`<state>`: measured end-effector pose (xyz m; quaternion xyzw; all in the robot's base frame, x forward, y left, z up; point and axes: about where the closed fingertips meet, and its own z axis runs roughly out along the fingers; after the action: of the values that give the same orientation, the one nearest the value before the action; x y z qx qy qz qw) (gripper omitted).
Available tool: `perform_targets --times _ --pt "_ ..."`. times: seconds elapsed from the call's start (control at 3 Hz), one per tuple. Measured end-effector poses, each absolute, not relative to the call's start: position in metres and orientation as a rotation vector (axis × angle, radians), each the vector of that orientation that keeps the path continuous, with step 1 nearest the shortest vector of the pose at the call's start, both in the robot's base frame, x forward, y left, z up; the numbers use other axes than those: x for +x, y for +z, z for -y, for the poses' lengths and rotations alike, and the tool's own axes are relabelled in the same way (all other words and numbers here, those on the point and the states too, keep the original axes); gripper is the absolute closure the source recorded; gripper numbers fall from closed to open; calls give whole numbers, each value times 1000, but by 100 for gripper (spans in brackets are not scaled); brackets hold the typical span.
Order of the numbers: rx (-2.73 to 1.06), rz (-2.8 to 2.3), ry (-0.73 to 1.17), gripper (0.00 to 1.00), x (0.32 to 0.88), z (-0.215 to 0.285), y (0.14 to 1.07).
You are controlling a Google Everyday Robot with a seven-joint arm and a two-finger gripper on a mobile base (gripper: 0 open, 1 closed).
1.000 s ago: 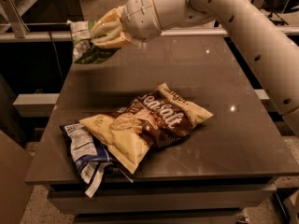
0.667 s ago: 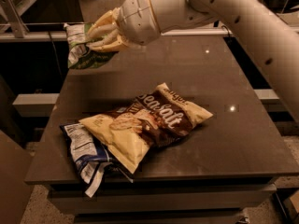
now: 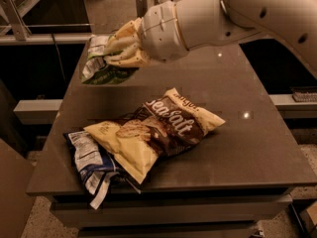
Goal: Move green jalapeno chip bag near blue chip bag
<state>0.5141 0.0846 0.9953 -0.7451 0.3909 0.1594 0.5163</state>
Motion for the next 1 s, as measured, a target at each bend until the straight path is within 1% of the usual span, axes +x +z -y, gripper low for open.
perform_targets --times 0.33,0.67,1.0 --pt "-1740 -1063 330 100 497 -62 992" --pt "-1684 -1140 331 83 487 -45 985" --pt "-1686 -1141 330 59 486 -45 985"
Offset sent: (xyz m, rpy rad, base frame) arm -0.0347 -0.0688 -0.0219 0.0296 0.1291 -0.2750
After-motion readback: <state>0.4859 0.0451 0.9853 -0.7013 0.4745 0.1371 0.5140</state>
